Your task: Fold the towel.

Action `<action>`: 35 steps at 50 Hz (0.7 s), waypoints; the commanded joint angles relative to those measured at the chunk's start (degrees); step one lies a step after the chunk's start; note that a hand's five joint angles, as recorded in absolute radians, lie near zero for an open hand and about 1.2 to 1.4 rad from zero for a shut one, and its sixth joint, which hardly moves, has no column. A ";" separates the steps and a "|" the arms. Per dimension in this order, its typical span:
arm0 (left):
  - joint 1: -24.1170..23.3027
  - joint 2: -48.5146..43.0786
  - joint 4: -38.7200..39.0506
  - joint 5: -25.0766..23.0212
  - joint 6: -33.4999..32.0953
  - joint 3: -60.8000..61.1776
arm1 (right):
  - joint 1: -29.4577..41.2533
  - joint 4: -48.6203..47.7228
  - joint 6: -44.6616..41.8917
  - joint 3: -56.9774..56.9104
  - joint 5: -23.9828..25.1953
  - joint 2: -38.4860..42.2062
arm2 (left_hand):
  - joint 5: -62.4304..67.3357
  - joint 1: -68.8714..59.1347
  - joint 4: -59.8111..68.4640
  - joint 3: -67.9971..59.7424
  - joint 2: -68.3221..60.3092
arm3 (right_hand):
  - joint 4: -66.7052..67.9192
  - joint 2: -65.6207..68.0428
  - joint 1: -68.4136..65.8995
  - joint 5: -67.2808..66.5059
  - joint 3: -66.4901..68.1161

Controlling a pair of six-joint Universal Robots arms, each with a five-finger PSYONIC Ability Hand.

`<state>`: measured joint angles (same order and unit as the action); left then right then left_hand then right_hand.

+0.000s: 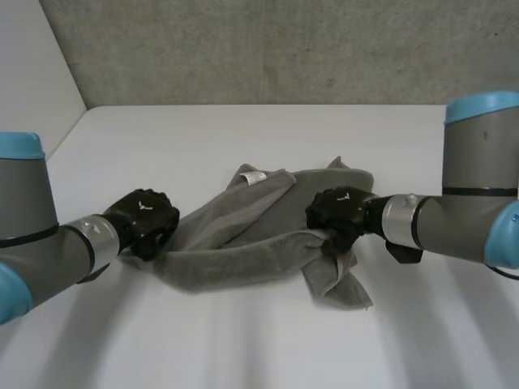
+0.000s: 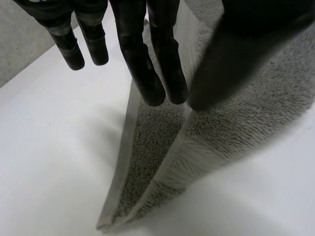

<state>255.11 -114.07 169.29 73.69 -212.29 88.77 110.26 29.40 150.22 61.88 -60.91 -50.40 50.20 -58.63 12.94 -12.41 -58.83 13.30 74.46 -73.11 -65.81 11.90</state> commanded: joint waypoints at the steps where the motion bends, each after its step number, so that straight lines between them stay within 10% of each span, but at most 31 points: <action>1: -2.07 0.17 3.32 0.40 0.56 1.14 | 1.53 -4.77 4.19 0.96 -0.61 -1.81 | -44.16 42.58 -2.94 2.41 42.78 | -3.30 5.54 -6.89 -4.19 -1.90; 22: -2.77 1.05 7.55 0.23 0.56 7.48 | 0.30 -15.16 13.25 7.56 -0.97 -4.97 | -35.36 33.78 -2.94 2.41 33.98 | -3.30 5.54 -6.89 -4.19 -1.90; 35: -2.69 1.48 6.58 0.84 0.64 7.56 | -0.49 -15.25 12.38 12.82 0.09 -7.60 | 19.79 -21.37 -2.94 2.41 -21.17 | -3.30 5.54 -6.89 -4.19 -1.90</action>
<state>252.37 -113.00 176.36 74.25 -211.69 96.28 110.30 13.75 163.38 72.17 -61.50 -56.37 61.84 -72.01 12.94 -12.42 -72.07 13.30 74.70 -73.14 -65.81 11.90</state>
